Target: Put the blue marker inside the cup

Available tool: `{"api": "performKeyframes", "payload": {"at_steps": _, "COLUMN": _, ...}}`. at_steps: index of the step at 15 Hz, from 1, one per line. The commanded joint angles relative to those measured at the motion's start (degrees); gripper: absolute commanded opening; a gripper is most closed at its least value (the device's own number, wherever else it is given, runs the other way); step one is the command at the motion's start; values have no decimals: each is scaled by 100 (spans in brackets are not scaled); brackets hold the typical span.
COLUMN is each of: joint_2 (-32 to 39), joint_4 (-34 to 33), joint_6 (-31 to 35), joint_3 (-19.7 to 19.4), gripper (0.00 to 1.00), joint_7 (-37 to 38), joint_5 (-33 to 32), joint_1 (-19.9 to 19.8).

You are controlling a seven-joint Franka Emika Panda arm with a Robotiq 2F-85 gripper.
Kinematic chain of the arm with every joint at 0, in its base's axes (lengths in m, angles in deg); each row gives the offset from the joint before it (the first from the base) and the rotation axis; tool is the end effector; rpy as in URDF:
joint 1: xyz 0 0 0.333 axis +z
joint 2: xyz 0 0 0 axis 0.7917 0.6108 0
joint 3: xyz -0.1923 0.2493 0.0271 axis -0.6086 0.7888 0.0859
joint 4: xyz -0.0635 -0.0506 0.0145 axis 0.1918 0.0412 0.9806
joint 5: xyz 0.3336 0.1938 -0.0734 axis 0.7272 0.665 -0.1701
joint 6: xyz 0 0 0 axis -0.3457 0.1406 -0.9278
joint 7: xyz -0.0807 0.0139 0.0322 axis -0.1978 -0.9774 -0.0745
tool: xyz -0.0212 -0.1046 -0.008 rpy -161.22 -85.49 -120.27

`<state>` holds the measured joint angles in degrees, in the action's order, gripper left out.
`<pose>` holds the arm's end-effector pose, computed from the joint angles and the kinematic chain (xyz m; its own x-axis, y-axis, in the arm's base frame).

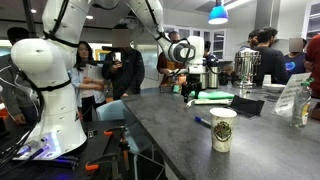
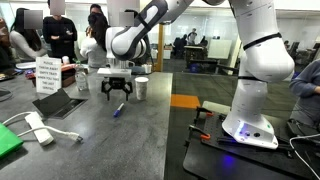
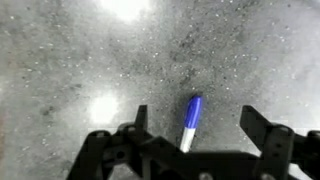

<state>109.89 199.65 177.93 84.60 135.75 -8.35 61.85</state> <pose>0.5956 0.1503 0.2486 0.5127 -0.8539 -0.0889 -0.8586 -0.5104 -0.0488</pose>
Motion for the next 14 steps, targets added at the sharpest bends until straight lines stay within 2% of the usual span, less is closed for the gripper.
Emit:
{"api": "performKeyframes", "payload": {"at_steps": 1, "joint_2": 316, "joint_4": -107, "joint_6": 590, "joint_3": -368, "gripper": 100, "joint_7": 284, "joint_5": -47, "joint_1": 342}}
{"api": "performKeyframes", "payload": {"at_steps": 6, "joint_2": 745, "joint_4": -103, "joint_6": 1028, "joint_3": -673, "gripper": 100, "joint_7": 216, "joint_5": 55, "joint_1": 463}}
{"api": "performKeyframes", "payload": {"at_steps": 12, "joint_2": 1077, "joint_4": -245, "joint_6": 1075, "joint_3": -847, "gripper": 98, "joint_7": 207, "joint_5": 15, "joint_1": 622}}
{"api": "performKeyframes", "payload": {"at_steps": 13, "joint_2": 1129, "joint_4": -269, "joint_6": 1098, "joint_3": -828, "gripper": 96, "joint_7": 204, "joint_5": 59, "joint_1": 630}}
{"api": "performKeyframes", "payload": {"at_steps": 14, "joint_2": 1180, "joint_4": -308, "joint_6": 1065, "joint_3": -838, "gripper": 87, "joint_7": 207, "joint_5": 67, "joint_1": 645}}
